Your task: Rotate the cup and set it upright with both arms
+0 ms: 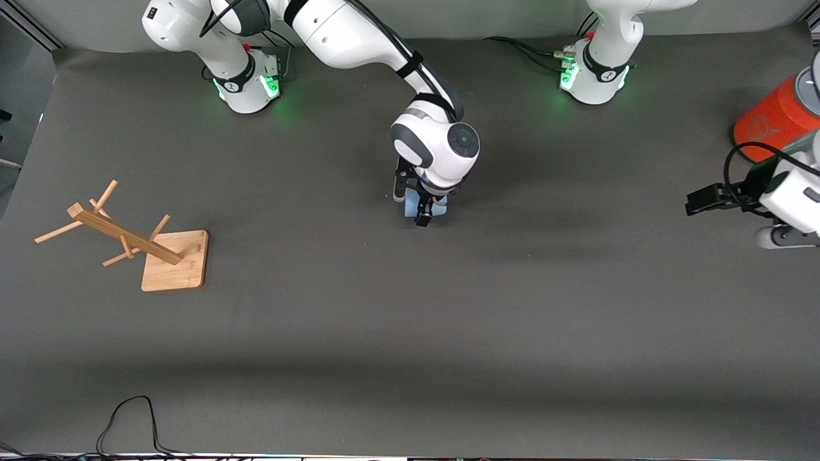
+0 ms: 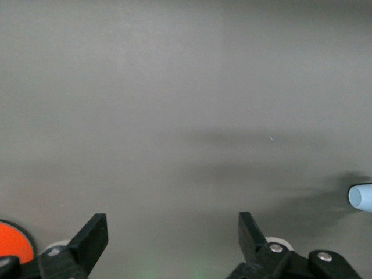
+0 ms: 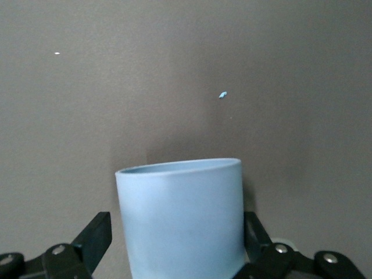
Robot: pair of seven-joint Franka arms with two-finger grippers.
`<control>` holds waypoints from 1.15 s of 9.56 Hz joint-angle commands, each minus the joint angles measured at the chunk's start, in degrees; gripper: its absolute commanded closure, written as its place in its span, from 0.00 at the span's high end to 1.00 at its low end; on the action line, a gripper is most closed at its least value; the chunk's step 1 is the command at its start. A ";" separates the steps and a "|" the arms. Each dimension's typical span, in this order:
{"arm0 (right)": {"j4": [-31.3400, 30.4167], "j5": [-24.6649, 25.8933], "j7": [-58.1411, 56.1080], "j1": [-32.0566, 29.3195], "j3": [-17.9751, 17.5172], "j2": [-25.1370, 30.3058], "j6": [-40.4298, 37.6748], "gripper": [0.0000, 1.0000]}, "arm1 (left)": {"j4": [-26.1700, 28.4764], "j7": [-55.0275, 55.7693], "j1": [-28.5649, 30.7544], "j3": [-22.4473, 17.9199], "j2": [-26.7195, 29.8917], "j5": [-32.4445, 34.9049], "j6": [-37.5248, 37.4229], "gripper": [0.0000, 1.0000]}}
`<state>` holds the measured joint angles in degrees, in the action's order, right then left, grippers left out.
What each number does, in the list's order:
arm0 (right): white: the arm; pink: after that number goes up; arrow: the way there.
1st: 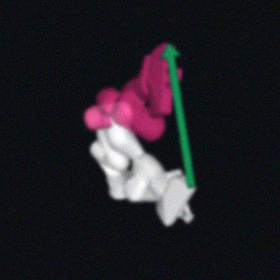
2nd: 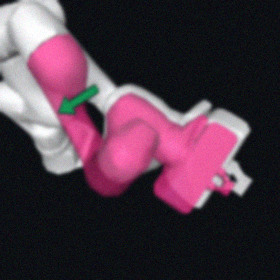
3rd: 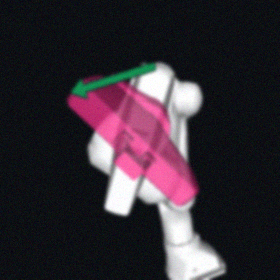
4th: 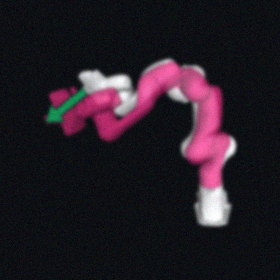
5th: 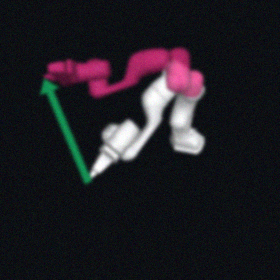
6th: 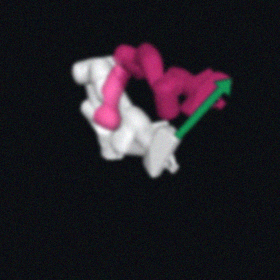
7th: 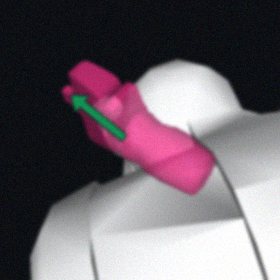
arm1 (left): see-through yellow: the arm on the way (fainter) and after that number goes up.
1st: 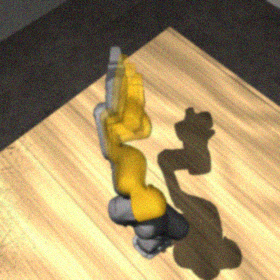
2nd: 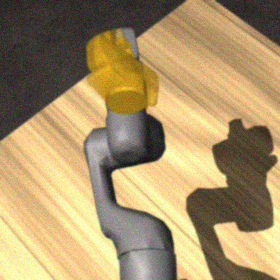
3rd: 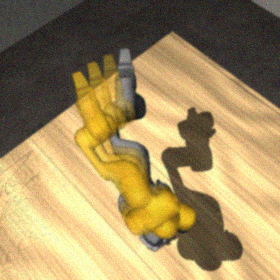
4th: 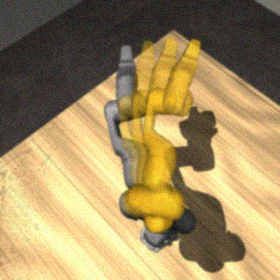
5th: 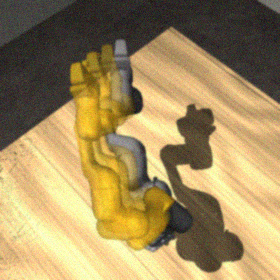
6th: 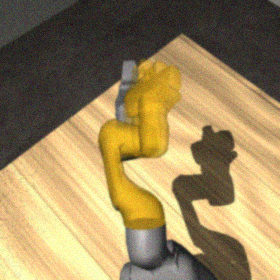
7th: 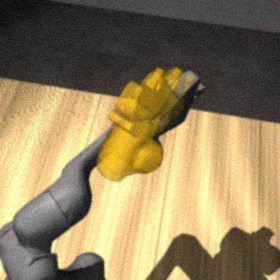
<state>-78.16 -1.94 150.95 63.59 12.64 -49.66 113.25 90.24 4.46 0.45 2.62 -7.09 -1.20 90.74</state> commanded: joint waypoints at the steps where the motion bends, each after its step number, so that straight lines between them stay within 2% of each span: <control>1: 1.08 0.36 -2.14 -0.05 0.19 4.55 -6.60 1.00 | -0.07 1.25 -2.29 -0.42 -0.12 -0.56 -0.56 1.00; 4: 0.56 -0.95 -11.51 -1.62 0.11 14.20 -18.99 1.00 | 1.86 3.87 -5.80 -0.42 0.06 -1.53 -0.83 1.00; 6: 0.12 -0.26 -23.71 -3.11 1.07 20.45 -28.22 1.00 | 2.22 11.92 -10.71 -0.42 0.06 -1.61 -0.48 1.00; 9: -0.23 0.36 -43.93 -3.21 9.74 27.23 -34.84 1.00 | 2.13 24.14 -20.89 -0.42 -0.99 -1.70 1.10 1.00; 11: -0.32 0.36 -59.55 -3.21 18.16 31.18 -38.09 1.00 | 1.61 36.34 -30.20 -0.42 -3.18 -1.01 5.31 1.00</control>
<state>-76.49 -1.77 99.46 59.68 26.85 -21.86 76.47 92.21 34.07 -24.33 3.32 -8.84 -2.77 94.06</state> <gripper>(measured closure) 0.000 0.000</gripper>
